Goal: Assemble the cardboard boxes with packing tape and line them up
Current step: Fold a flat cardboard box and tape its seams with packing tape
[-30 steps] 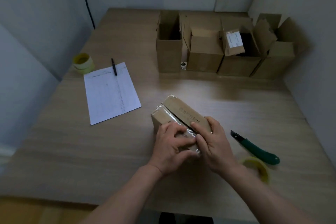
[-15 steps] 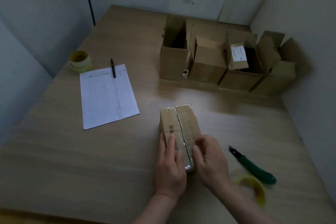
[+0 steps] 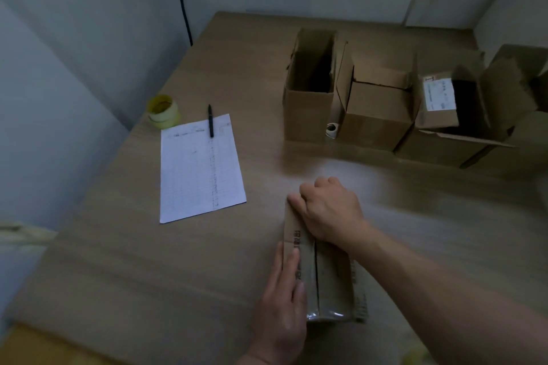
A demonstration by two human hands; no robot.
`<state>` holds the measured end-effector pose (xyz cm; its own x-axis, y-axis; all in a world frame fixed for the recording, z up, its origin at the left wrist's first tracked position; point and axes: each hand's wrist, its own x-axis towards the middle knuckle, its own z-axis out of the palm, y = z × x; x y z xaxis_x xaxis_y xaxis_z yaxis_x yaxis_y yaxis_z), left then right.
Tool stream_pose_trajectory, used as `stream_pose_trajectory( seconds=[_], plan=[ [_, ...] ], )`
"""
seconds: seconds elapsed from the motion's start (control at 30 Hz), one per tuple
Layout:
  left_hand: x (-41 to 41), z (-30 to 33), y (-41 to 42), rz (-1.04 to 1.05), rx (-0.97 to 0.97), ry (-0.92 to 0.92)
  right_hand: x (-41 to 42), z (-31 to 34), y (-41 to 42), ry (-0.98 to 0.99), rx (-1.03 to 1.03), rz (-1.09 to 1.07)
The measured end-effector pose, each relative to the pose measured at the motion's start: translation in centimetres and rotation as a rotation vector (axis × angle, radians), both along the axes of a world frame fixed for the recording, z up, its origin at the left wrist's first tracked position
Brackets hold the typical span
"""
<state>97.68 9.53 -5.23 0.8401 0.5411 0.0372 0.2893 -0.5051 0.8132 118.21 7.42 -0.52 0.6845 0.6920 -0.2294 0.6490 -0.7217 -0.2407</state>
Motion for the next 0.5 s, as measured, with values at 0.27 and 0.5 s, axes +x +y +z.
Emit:
stream_pose_trajectory(
  seconds=[0.27, 0.5],
  plan=[
    [0.4, 1.8, -0.4, 0.074, -0.25, 0.172, 2.2, -0.3, 0.0, 0.304, 0.258, -0.348],
    [4.2, 2.7, -0.3, 0.232, -0.294, 0.285, -7.8, -2.8, -6.9, 0.54, 0.765, -0.536]
  ],
)
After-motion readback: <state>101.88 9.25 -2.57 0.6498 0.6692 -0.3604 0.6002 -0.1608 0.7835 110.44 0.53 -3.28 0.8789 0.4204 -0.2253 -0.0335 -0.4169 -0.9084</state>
